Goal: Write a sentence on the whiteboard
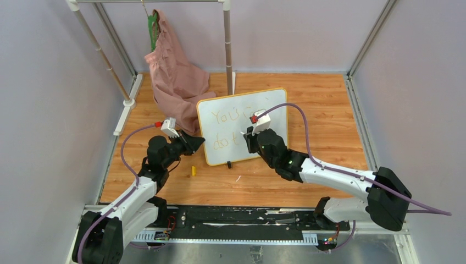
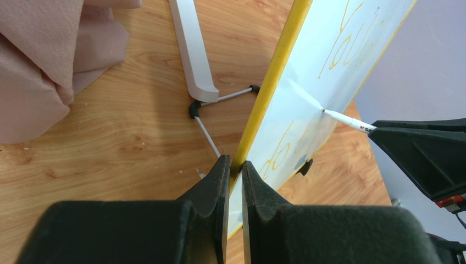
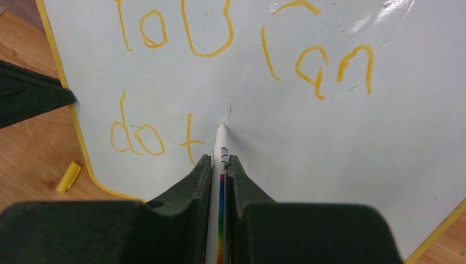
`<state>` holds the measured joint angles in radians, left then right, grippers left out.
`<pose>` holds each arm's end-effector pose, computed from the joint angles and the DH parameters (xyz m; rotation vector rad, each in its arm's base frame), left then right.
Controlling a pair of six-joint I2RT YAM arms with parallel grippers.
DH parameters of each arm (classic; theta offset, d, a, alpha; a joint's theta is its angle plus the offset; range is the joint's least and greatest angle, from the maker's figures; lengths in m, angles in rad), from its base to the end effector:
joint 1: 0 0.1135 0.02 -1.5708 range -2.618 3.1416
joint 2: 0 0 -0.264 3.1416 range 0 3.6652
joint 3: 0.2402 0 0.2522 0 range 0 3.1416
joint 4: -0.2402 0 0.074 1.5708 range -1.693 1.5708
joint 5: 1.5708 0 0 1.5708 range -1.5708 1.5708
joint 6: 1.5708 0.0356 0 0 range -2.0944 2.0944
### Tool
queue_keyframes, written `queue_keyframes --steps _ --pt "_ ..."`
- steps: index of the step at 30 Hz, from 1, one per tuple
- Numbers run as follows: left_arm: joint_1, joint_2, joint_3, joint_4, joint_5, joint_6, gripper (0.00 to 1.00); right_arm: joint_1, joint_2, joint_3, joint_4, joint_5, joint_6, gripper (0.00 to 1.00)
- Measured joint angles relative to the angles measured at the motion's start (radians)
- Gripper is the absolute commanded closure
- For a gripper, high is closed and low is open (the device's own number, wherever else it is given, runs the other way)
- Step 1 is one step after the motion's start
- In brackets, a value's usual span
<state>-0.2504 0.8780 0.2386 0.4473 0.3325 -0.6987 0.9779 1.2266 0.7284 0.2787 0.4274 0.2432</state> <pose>0.1806 -0.0582 0.1981 -0.1609 1.8513 -0.9680 0.1679 0.2228 0.2745 -0.3485 1.7634 0.4989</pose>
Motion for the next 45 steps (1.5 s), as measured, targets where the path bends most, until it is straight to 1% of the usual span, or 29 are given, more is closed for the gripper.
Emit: queue_keyframes --steps 17,32,45 --pt "0.0 0.0 0.0 0.0 0.0 0.0 1.0 -0.002 0.011 0.007 -0.003 -0.018 0.024 1.0" --pt "0.0 0.0 0.0 0.0 -0.001 0.0 1.0 -0.002 -0.008 -0.066 -0.022 -0.067 0.1 1.0" --pt "0.0 0.0 0.0 0.0 0.0 0.0 1.0 -0.002 -0.006 -0.067 -0.042 -0.079 0.109 1.0"
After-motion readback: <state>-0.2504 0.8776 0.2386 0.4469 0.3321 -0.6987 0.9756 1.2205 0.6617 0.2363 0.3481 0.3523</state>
